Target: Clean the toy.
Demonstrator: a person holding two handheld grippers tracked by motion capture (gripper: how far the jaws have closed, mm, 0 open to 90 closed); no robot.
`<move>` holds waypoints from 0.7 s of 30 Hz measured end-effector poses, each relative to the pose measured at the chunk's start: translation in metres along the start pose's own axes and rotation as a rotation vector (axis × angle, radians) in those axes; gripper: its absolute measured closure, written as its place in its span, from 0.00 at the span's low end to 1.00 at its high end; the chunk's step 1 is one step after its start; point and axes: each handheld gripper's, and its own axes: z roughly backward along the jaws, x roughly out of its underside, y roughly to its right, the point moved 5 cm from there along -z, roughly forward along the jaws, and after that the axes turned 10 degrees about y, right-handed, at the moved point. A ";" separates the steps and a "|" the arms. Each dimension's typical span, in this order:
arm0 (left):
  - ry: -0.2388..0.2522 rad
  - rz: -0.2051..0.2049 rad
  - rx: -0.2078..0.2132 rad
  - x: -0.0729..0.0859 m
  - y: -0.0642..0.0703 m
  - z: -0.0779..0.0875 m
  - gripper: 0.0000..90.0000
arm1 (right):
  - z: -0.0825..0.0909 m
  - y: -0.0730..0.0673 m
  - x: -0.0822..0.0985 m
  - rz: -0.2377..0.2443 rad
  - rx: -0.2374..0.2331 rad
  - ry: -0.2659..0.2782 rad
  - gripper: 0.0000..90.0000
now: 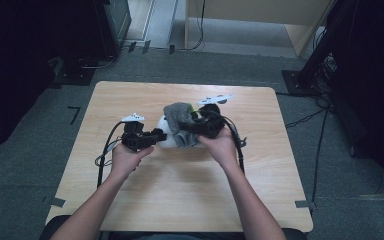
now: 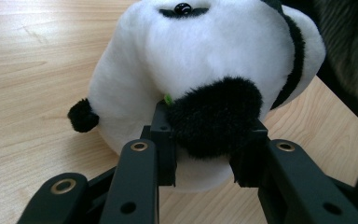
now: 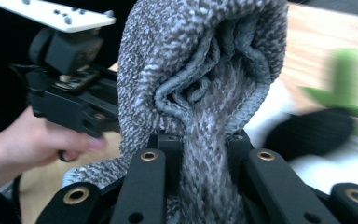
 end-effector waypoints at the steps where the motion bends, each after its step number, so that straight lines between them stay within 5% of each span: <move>1: 0.000 0.001 0.000 0.000 0.000 0.000 0.75 | -0.007 -0.005 0.001 0.002 -0.012 -0.007 0.85; 6: 0.003 -0.009 -0.003 0.000 0.001 0.000 0.75 | -0.036 -0.023 0.004 0.003 -0.050 -0.040 0.85; 9: -0.008 -0.016 -0.015 0.001 0.001 0.000 0.75 | -0.049 -0.022 0.010 0.006 -0.036 -0.074 0.85; 12: -0.015 0.007 -0.013 0.002 -0.002 0.000 0.75 | -0.051 -0.015 0.012 -0.007 -0.030 -0.079 0.85; 21: -0.023 -0.011 -0.011 0.003 -0.006 -0.001 0.75 | -0.040 0.000 0.015 0.014 0.016 -0.110 0.85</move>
